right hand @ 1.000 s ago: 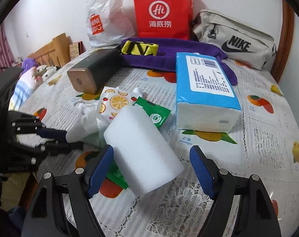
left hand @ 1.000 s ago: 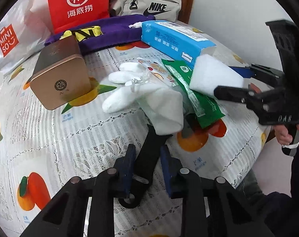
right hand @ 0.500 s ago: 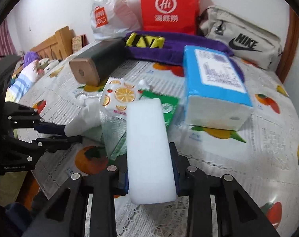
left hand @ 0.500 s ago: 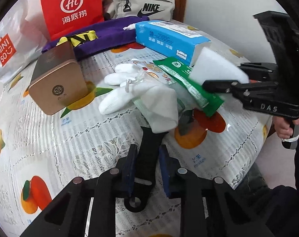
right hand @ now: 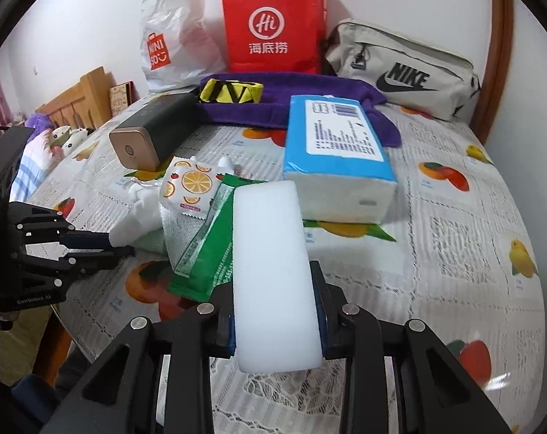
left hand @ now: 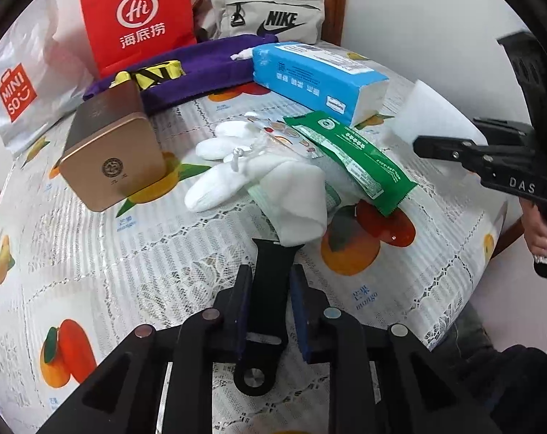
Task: Organize soft objects
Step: 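Carry the black strap in the left tool and sponge in the right tool over the towel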
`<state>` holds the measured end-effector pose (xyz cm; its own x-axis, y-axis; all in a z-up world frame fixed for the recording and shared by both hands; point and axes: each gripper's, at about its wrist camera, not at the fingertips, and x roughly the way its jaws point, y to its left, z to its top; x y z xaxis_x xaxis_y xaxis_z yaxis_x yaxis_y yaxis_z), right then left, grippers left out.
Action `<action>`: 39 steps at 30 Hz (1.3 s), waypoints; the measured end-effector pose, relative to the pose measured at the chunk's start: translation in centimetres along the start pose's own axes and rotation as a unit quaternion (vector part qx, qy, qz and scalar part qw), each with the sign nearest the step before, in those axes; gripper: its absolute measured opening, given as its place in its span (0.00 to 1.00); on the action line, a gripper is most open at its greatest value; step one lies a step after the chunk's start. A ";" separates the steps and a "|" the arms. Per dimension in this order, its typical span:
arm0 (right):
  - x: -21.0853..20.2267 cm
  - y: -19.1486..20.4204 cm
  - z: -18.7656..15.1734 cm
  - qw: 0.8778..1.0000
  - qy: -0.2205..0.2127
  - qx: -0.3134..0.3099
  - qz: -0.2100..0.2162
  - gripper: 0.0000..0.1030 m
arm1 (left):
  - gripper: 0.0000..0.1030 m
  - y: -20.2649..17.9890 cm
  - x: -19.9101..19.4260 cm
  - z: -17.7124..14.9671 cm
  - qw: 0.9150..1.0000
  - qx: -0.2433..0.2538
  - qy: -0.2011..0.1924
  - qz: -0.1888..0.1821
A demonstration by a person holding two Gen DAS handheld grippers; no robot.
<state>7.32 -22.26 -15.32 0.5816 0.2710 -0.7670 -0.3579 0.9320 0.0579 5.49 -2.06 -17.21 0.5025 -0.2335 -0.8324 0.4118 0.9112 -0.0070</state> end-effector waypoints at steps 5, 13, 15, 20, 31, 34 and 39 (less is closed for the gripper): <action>-0.6 -0.4 -0.3 1.000 -0.003 0.010 -0.005 0.30 | 0.20 1.6 -0.8 0.1 0.999 -0.031 -0.007 0.007; -1.3 -1.3 0.3 1.000 -0.007 0.022 -0.009 0.30 | 0.20 3.0 -2.7 0.3 0.998 -0.054 -0.025 0.022; -1.5 -1.3 0.5 1.000 -0.009 0.021 -0.010 0.30 | 0.20 3.5 -3.1 0.4 0.997 -0.062 -0.027 0.025; -1.9 -1.1 1.3 1.000 -0.013 0.016 -0.007 0.30 | 0.08 4.5 -4.0 1.1 0.996 -0.076 -0.031 0.030; -1.8 -0.9 2.8 1.000 -0.018 0.007 -0.002 0.30 | 0.14 5.1 -2.6 1.1 0.997 -0.072 -0.014 0.016; -1.1 -1.0 2.5 1.000 -0.009 0.012 -0.002 0.30 | 0.23 4.6 -1.7 1.0 0.998 -0.062 -0.007 0.010; -0.4 -1.2 1.6 1.000 0.003 0.018 -0.004 0.30 | 0.23 3.5 0.0 0.5 0.999 -0.034 0.014 0.011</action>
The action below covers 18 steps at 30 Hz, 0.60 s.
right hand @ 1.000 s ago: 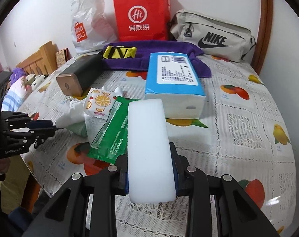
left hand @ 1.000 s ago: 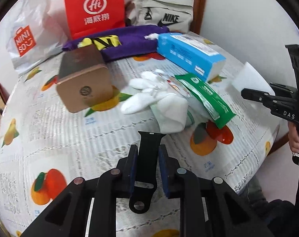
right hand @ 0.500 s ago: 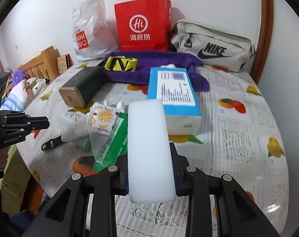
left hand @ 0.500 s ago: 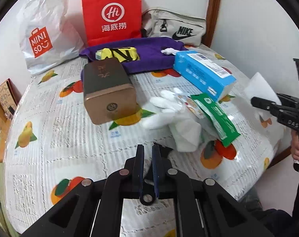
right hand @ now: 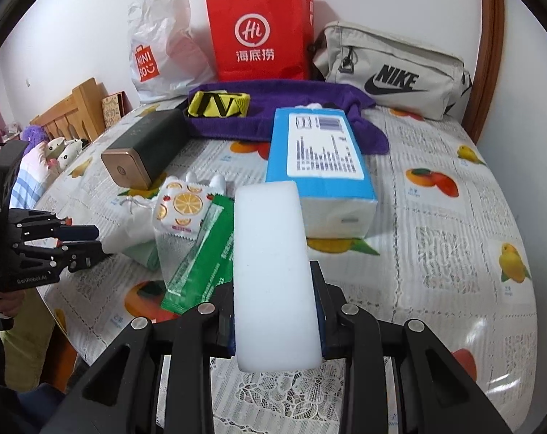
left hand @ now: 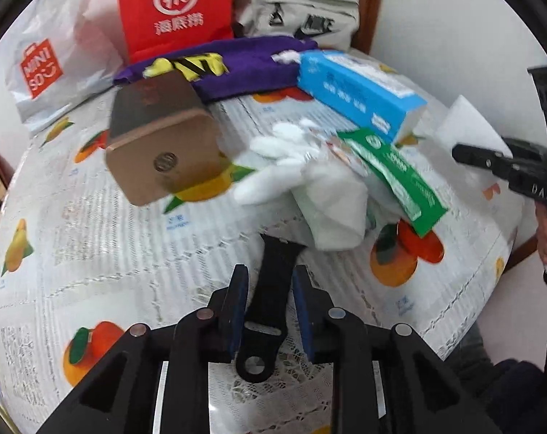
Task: Organize soft objects
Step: 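Carry the black strap in the left tool and sponge in the right tool over the towel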
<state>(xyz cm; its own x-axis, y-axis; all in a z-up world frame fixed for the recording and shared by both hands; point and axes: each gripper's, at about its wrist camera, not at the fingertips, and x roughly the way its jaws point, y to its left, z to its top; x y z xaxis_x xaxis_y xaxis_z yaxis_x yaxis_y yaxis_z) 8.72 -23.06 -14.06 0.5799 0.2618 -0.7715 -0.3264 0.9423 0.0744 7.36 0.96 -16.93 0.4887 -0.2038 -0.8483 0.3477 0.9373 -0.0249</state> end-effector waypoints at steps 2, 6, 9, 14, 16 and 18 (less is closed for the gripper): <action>0.3 -0.1 -0.3 1.000 0.005 0.002 -0.001 0.30 | 0.28 -0.4 0.4 -0.3 1.000 0.012 0.001 0.006; 0.7 -0.1 -0.6 1.000 0.011 0.004 -0.002 0.30 | 0.31 -0.8 0.3 -0.6 1.000 0.023 0.001 0.005; 0.9 0.0 -0.7 1.000 0.014 0.003 -0.001 0.30 | 0.29 -0.6 0.1 -0.8 1.000 0.028 -0.003 0.001; 1.4 0.2 -0.7 1.000 0.019 0.001 0.002 0.30 | 0.30 -0.6 0.2 -0.8 0.999 0.037 -0.005 0.000; 1.6 0.2 -0.6 1.000 0.020 0.001 0.003 0.30 | 0.30 -0.5 0.2 -0.7 1.000 0.031 -0.005 0.000; 1.7 0.2 -0.7 1.000 0.022 0.001 0.004 0.30 | 0.25 -0.6 0.2 -0.8 0.999 0.037 -0.010 0.003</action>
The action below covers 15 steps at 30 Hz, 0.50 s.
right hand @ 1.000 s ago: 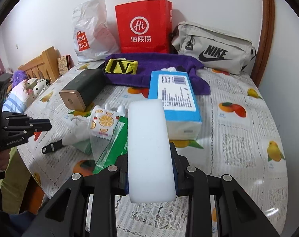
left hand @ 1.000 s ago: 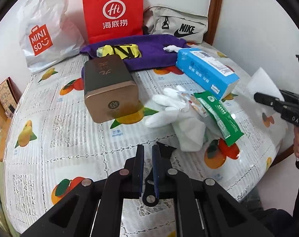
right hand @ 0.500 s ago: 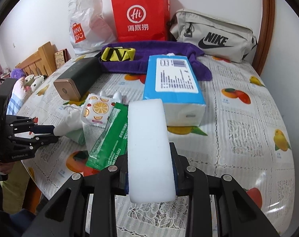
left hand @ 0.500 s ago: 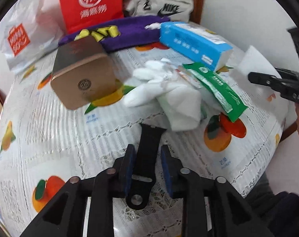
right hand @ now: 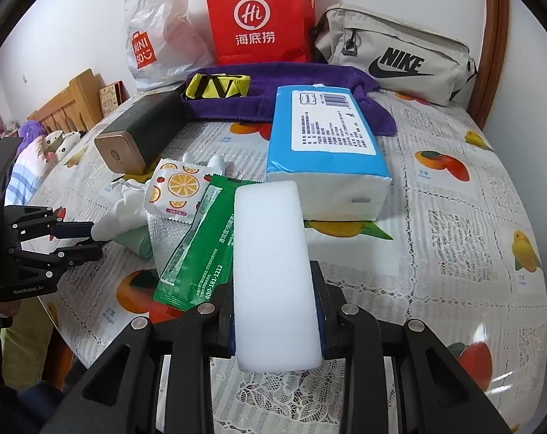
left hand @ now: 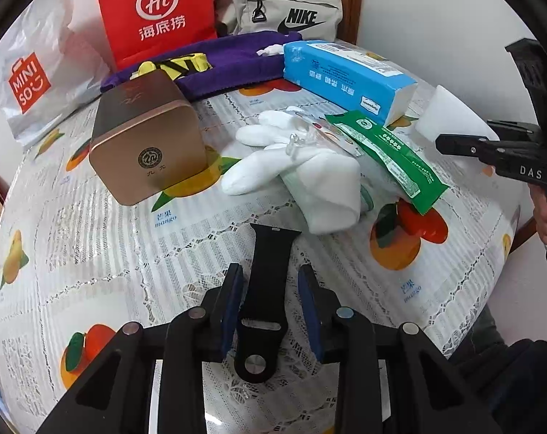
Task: Organize soft objects
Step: 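Carry the black strap in the left tool and sponge in the right tool over the towel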
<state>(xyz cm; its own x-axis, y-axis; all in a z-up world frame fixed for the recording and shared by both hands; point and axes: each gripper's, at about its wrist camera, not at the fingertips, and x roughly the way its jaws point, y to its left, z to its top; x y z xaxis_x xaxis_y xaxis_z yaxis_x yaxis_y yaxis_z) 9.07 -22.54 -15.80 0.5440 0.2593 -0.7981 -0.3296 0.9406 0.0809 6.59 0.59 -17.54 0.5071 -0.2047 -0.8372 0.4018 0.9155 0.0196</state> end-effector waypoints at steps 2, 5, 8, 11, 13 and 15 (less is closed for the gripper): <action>0.1 0.0 -0.1 1.000 0.002 0.000 0.000 0.30 | 0.20 0.3 0.0 0.0 1.000 -0.013 -0.003 -0.004; 0.2 0.1 -0.1 1.000 0.002 0.001 -0.001 0.30 | 0.19 0.3 0.0 0.1 1.000 -0.018 -0.001 -0.001; -0.3 0.2 0.1 1.000 -0.002 0.000 0.001 0.30 | 0.19 0.4 -0.3 0.3 1.000 -0.025 0.002 0.001; -1.1 0.3 0.4 1.000 -0.011 -0.003 0.001 0.30 | 0.19 0.7 -1.2 0.6 0.999 -0.036 -0.005 0.002; -1.7 0.3 0.7 1.000 -0.018 -0.003 0.003 0.30 | 0.19 0.8 -1.8 0.9 0.999 -0.038 -0.010 0.005; -2.2 0.3 1.2 1.000 -0.026 -0.005 0.004 0.30 | 0.19 1.0 -2.3 1.4 0.999 -0.038 -0.016 0.009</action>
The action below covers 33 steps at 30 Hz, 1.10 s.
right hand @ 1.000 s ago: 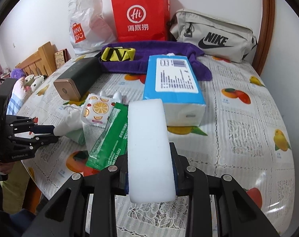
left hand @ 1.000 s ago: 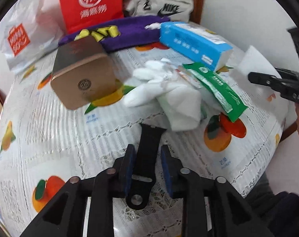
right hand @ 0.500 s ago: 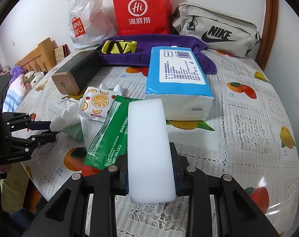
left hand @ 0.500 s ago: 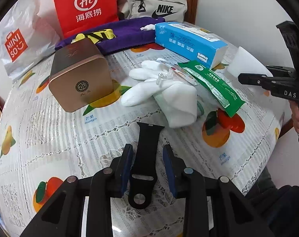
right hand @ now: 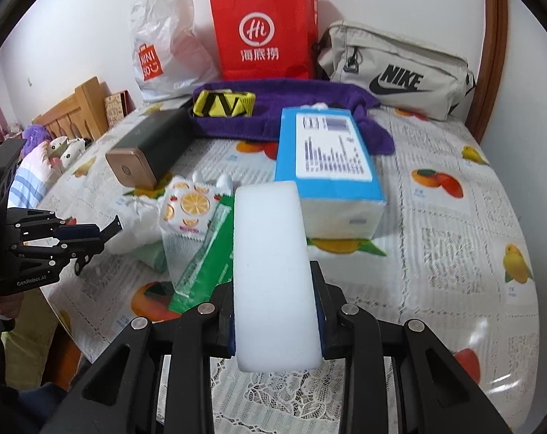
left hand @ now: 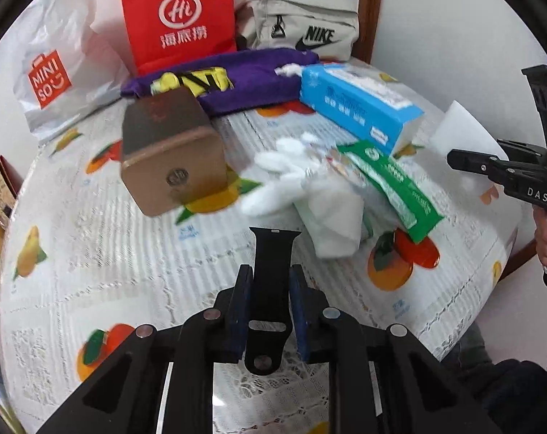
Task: Organize soft objects
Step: 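Carry the black strap in the left tool and sponge in the right tool over the towel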
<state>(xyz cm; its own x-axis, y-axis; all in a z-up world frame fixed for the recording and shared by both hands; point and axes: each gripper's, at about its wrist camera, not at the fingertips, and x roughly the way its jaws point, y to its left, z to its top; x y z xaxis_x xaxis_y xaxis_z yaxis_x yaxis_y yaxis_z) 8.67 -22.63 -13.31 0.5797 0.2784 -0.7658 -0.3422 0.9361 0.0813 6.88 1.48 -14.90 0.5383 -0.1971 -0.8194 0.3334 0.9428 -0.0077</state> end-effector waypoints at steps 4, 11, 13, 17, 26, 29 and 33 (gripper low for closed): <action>-0.4 0.0 0.9 1.000 -0.008 -0.004 0.001 0.30 | 0.19 0.2 -1.1 1.0 1.000 -0.002 -0.012 0.007; -1.0 0.0 2.7 1.000 -0.020 -0.013 0.007 0.30 | 0.19 0.7 -2.5 3.2 0.999 -0.006 -0.032 0.011; -1.1 0.0 3.3 1.000 -0.024 -0.016 0.008 0.30 | 0.19 0.9 -2.8 3.8 0.999 -0.006 -0.038 0.012; -1.2 -0.1 4.5 0.999 -0.031 -0.020 0.010 0.30 | 0.19 1.3 -3.2 5.1 0.999 -0.007 -0.046 0.019; -0.3 -0.6 8.0 0.999 -0.048 -0.022 0.015 0.30 | 0.19 3.4 -2.9 8.7 0.997 -0.023 -0.063 0.032; 0.8 -0.9 9.6 0.999 -0.047 -0.021 0.016 0.30 | 0.19 4.0 -2.5 10.0 0.997 -0.027 -0.068 0.035; 2.3 -1.4 11.6 0.999 -0.046 -0.021 0.019 0.30 | 0.19 5.3 -1.5 12.0 0.996 -0.034 -0.070 0.036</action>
<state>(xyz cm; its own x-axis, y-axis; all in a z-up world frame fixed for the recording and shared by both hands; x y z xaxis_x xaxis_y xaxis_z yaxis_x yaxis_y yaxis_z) 19.04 -20.78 -7.77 0.6309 0.3340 -0.7003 -0.3945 0.9153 0.0812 17.13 3.52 -6.84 0.6635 -0.1595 -0.7310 0.2391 0.9710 0.0051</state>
